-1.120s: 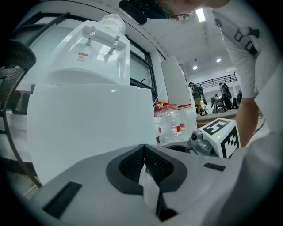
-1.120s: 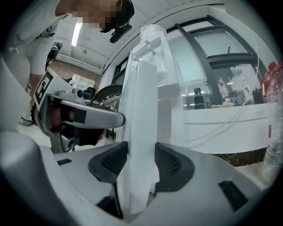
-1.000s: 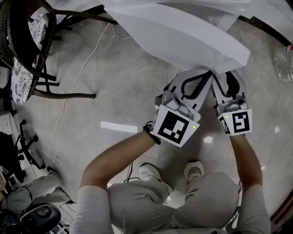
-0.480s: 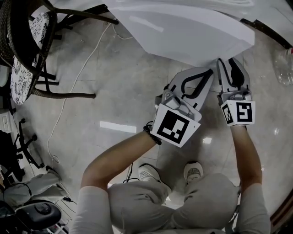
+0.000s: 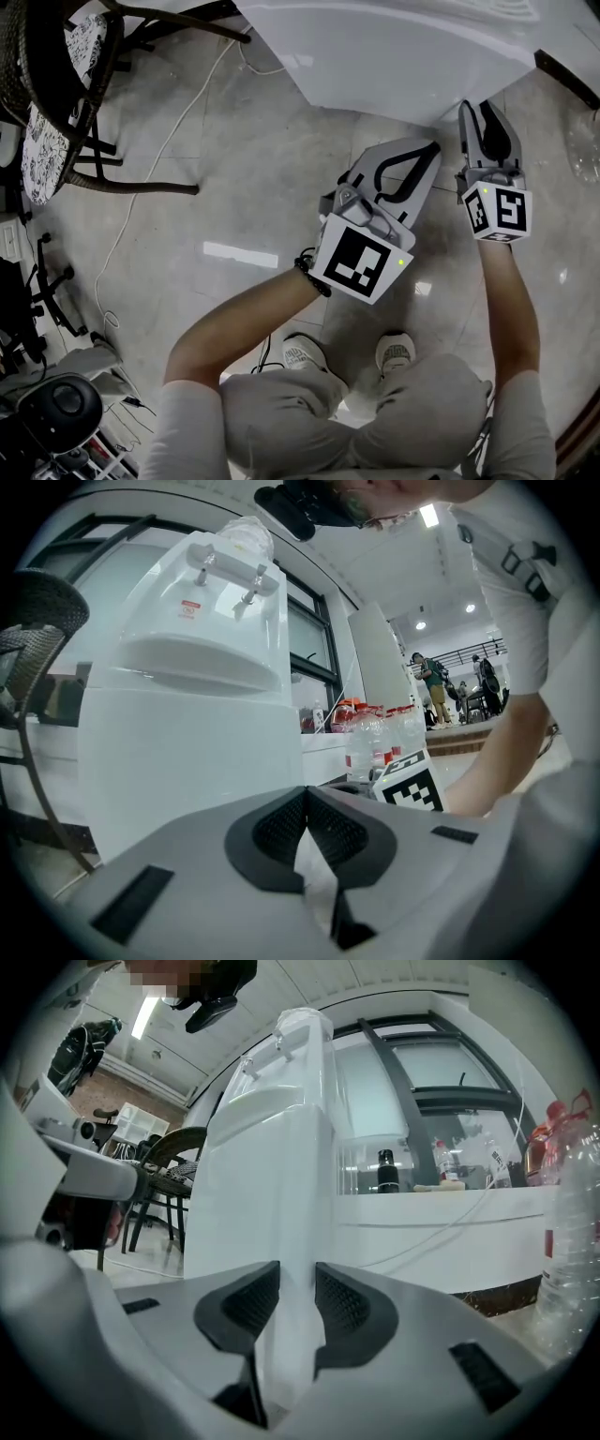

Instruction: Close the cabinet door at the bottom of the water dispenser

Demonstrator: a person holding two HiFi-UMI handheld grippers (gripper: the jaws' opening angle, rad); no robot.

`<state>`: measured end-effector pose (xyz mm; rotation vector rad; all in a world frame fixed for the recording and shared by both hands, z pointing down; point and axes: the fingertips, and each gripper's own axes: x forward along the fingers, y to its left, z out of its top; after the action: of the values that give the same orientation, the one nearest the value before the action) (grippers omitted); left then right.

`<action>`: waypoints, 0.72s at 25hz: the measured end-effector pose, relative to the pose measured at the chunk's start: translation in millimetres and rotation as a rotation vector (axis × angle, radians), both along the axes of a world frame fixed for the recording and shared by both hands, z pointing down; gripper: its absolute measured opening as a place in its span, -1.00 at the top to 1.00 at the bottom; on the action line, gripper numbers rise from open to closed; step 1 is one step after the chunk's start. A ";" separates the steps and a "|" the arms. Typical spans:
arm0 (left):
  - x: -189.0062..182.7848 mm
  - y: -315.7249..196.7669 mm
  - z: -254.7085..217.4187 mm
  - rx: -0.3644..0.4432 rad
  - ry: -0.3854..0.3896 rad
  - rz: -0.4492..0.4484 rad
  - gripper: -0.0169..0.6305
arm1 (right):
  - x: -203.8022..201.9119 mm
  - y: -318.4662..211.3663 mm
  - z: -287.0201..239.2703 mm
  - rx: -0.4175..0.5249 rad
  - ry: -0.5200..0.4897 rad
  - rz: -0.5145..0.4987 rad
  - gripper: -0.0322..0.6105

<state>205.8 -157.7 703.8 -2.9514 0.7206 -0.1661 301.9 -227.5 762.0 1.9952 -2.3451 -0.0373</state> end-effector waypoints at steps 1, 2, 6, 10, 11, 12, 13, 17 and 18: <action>-2.0 -1.1 -1.0 0.002 0.002 -0.004 0.92 | 1.1 -2.8 0.0 -0.002 0.000 0.004 0.50; -4.1 -2.2 -2.0 0.005 0.004 -0.009 0.92 | 2.3 -4.9 0.0 -0.004 -0.001 0.008 0.50; -12.4 -4.8 -4.7 0.009 0.004 -0.024 0.92 | 6.5 -11.0 0.3 -0.010 -0.004 0.026 0.51; -18.9 -6.0 -7.6 0.011 0.006 -0.031 0.92 | 9.2 -13.5 0.2 -0.013 -0.007 0.038 0.55; -20.9 -6.0 -8.9 0.015 0.006 -0.032 0.92 | 9.5 -12.6 -0.3 -0.011 -0.008 0.040 0.55; -23.4 -5.9 -10.9 0.022 0.006 -0.031 0.92 | 10.0 -10.9 -1.7 -0.007 -0.010 0.044 0.57; -27.1 -5.5 -13.6 0.030 0.005 -0.029 0.92 | 10.3 -7.9 -4.0 0.001 -0.012 0.048 0.61; -55.6 -2.1 -31.1 0.048 0.019 -0.037 0.92 | -0.1 16.8 -14.8 0.019 -0.022 0.016 0.81; -64.3 -1.5 -36.0 0.045 0.026 -0.041 0.92 | -4.5 24.0 -17.9 0.015 -0.027 0.004 0.83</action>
<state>141.5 -159.2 667.8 -2.9033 0.7774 -0.1129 297.4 -203.6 744.1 2.0195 -2.3648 -0.0282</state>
